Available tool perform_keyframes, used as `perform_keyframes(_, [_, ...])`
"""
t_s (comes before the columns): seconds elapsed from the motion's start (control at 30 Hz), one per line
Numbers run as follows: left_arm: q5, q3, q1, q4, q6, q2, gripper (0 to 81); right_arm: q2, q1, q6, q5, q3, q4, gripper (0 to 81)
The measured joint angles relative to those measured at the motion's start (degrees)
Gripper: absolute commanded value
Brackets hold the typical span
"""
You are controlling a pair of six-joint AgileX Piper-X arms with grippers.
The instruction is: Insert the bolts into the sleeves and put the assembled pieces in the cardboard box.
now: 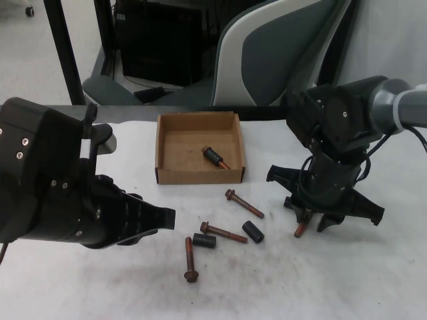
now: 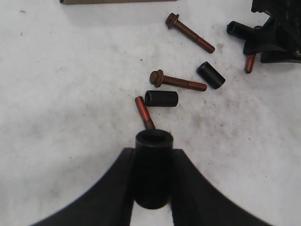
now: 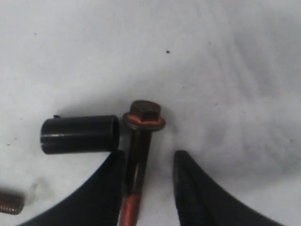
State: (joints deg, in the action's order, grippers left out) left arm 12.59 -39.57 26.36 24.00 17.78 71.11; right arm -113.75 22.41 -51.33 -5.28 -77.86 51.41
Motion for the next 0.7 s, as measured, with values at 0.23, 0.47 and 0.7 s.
perform_keyframes(0.23, [0.4,0.0,0.0,0.0,0.0,0.0,0.8,0.0,-0.3,-1.9,-2.4,0.0,0.3,33.0])
perform_keyframes(0.47, [0.4,0.0,0.0,0.0,0.0,0.0,0.8,0.0,-1.1,-7.6,-2.5,0.0,0.3,33.0])
perform_keyframes(0.7, [0.4,0.0,0.0,0.0,0.0,0.0,0.8,0.0,-1.2,-16.9,-0.3,0.0,0.3,33.0])
